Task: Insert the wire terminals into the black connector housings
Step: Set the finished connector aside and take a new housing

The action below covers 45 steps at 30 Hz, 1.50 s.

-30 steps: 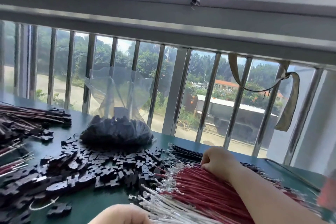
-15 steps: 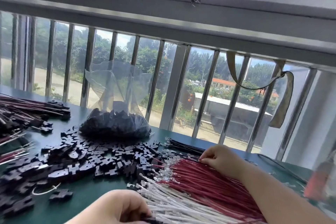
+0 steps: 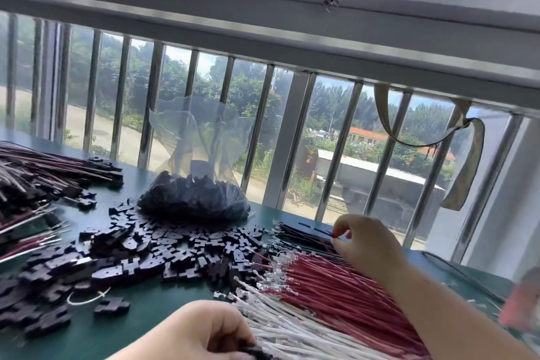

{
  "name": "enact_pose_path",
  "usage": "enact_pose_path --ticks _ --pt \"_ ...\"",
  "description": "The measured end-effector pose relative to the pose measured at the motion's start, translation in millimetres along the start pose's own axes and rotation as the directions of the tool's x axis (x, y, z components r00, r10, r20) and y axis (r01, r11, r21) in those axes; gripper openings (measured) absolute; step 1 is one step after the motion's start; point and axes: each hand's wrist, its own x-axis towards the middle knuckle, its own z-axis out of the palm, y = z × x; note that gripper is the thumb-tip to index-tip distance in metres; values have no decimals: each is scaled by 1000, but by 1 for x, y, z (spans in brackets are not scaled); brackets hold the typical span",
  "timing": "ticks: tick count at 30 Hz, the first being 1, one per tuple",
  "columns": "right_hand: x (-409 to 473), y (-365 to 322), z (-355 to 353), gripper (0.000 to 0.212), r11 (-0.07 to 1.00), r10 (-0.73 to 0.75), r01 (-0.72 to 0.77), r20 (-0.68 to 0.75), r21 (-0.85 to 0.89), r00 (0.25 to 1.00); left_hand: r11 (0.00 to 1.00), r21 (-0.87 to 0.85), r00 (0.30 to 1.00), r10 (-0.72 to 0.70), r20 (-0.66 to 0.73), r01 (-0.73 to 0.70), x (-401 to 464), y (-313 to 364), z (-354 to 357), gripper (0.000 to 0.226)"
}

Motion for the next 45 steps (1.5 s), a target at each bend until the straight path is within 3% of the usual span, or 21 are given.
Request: enact_pose_path --ticks 4,8,11,13,15,17,19,20,22,24,25,27,28,30,32,34,35,37,39,42,45 --pt "4 -19 -22 16 999 -41 40 -169 -6 985 997 50 997 68 -42 -66 -2 -1 -3 14" --pt "11 -30 -42 23 910 144 -4 -307 414 941 994 39 993 104 -61 -101 -4 -1 -6 7" --pt "9 -34 -55 34 779 189 12 -252 627 949 992 40 992 118 -48 -116 -4 -1 -5 5" --pt "3 -35 -59 36 836 110 41 -239 548 965 991 40 990 130 -62 -128 -4 -1 -6 11" --pt "-1 -35 -62 28 950 -9 82 -235 302 972 991 52 990 127 -66 -124 -5 0 -6 16" --pt "-5 -39 -63 21 988 -75 96 -170 119 983 991 79 991 117 -66 -112 -5 0 -6 15" --pt "-5 -46 -67 22 971 -10 41 -133 234 991 992 92 994 90 -65 -84 -5 0 -6 5" --pt "-3 -51 -72 22 912 67 -11 -124 409 990 994 92 995 70 -71 -63 -6 1 -5 3" --pt "5 -58 -86 21 594 233 -101 -51 798 971 996 91 995 23 -101 -13 -8 2 -2 2" --pt "11 -61 -102 23 263 264 -154 82 953 961 994 107 992 -5 -124 19 -9 3 0 9" --pt "13 -61 -108 26 198 229 -168 121 966 966 993 113 991 -8 -134 23 -10 2 0 10" --pt "12 -63 -112 29 252 190 -168 122 953 974 991 127 990 -12 -141 30 -11 2 0 6" --pt "9 -65 -109 29 358 196 -134 66 924 978 991 131 990 -16 -141 35 -11 3 0 4" --pt "1 -69 -104 23 655 143 88 -237 751 961 991 131 991 -22 -135 40 -11 4 -1 2" --pt "-10 -70 -110 20 843 -95 358 -545 401 833 991 125 991 -31 -127 47 -13 7 -2 7" --pt "-23 -70 -122 20 875 -326 475 -611 95 721 992 116 994 -33 -108 46 -16 9 -6 19" --pt "-32 -70 -126 23 866 -407 499 -569 8 715 994 102 995 -35 -95 45 -18 10 -7 21" --pt "-56 -71 -128 33 888 -428 460 -381 -7 820 998 50 997 -34 -68 38 -21 12 -9 20" --pt "-81 -73 -115 37 924 -339 351 -99 152 936 1000 5 999 -17 -43 18 -22 12 -9 20" --pt "-109 -67 -82 48 900 -226 72 320 429 920 998 -51 999 30 -26 -31 -22 9 -8 27" --pt "-123 -63 -60 42 839 -120 -91 345 537 931 994 -103 999 35 -26 -37 -20 7 -6 30"
